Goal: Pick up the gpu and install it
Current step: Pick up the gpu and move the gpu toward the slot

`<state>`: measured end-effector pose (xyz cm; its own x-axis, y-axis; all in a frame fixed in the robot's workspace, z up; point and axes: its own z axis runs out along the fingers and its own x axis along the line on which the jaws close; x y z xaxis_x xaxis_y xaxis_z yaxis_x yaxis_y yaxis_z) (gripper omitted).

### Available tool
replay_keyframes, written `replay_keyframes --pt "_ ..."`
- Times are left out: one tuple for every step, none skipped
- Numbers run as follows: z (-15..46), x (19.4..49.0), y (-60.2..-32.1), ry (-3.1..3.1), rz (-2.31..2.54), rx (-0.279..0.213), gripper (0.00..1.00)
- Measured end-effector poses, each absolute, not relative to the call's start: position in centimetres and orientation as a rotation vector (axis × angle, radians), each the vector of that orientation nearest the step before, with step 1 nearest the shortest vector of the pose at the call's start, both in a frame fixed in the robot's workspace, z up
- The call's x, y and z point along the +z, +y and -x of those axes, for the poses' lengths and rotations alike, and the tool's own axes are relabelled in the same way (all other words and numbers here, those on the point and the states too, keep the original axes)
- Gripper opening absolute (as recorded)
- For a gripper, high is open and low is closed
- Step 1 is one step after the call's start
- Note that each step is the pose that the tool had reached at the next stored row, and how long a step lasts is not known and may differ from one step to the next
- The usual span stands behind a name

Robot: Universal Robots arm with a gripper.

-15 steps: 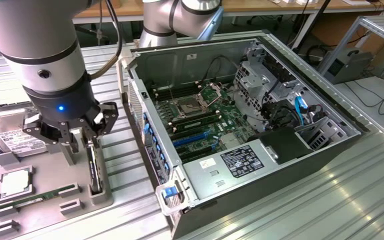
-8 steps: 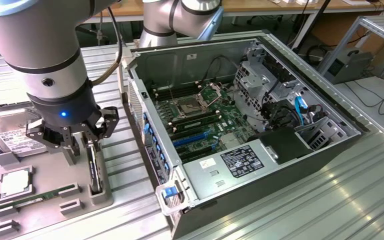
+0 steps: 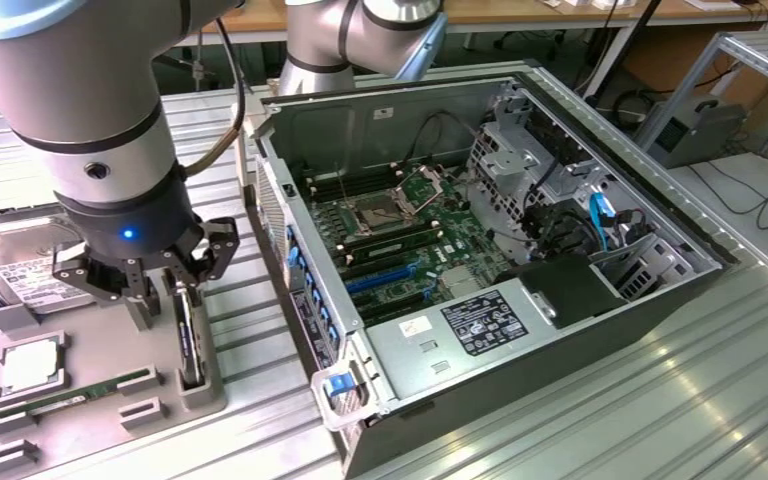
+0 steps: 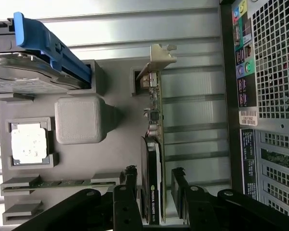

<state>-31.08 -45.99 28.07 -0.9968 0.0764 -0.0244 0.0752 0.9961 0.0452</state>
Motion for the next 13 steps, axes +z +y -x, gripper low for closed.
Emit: replay_keyframes --pt "31.1 28.1 -46.0 3.112 -0.118 0.069 0.42" --pt "31.0 28.0 -46.0 3.112 -0.118 0.068 0.42" --pt "30.9 28.0 -46.0 3.113 -0.118 0.068 0.42" --pt "30.9 28.0 -46.0 3.112 -0.118 0.068 0.42" --pt "30.8 27.9 -46.0 3.112 -0.118 0.068 0.42" --pt "30.8 27.8 -46.0 3.112 -0.118 0.068 0.42" --pt "30.8 27.6 -46.0 3.112 -0.118 0.068 0.42" --pt "30.8 27.3 -46.0 3.112 -0.118 0.068 0.42" --pt "30.8 27.1 -46.0 3.112 -0.118 0.068 0.42" --pt "30.8 26.9 -46.0 3.112 -0.118 0.068 0.42" --pt "30.8 26.7 -46.0 3.113 -0.118 0.068 0.42" --pt "30.8 26.6 -46.0 3.112 -0.118 0.068 0.42" --pt "30.8 26.4 -46.0 3.113 -0.118 0.068 0.42"
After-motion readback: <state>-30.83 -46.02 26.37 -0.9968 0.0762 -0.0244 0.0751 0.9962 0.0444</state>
